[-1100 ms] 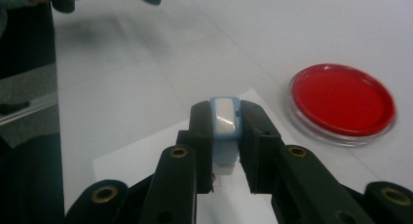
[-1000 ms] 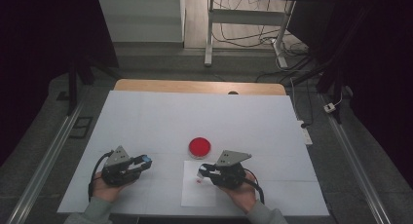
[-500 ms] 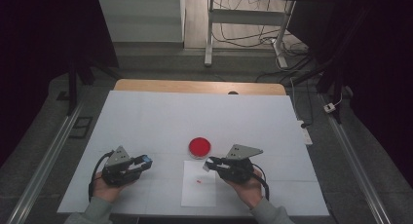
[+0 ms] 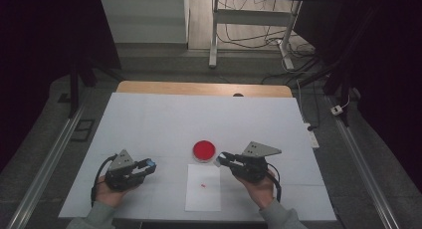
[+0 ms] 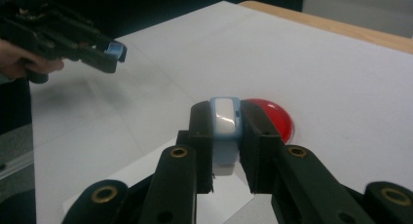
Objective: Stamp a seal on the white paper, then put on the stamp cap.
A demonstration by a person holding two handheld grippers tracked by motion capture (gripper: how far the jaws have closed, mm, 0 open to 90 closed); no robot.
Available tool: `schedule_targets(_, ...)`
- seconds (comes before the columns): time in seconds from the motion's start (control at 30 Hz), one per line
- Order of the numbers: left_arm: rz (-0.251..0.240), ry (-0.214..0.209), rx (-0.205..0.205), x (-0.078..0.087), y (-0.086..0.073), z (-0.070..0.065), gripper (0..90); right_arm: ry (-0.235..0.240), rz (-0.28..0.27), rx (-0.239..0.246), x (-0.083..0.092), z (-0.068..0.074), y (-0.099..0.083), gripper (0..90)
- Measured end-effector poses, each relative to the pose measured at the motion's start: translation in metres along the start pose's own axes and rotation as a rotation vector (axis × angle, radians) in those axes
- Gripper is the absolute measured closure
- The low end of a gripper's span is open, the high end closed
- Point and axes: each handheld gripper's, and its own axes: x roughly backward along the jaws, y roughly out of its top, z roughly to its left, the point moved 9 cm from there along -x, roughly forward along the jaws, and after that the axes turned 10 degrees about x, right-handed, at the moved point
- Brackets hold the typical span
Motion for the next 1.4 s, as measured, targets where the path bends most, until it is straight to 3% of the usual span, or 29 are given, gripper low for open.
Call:
schedule_targets(0.4, 0.003, 0.000, -0.006, -0.001, 0.000, -0.001, 65.3, -0.035, -0.059, -0.026, 0.011, -0.011, 0.008, 75.5)
schedule_targets(1.4, 0.003, -0.002, -0.011, -0.002, 0.001, -0.002, 65.3, -0.042, -0.069, -0.020, 0.013, -0.012, 0.011, 75.5)
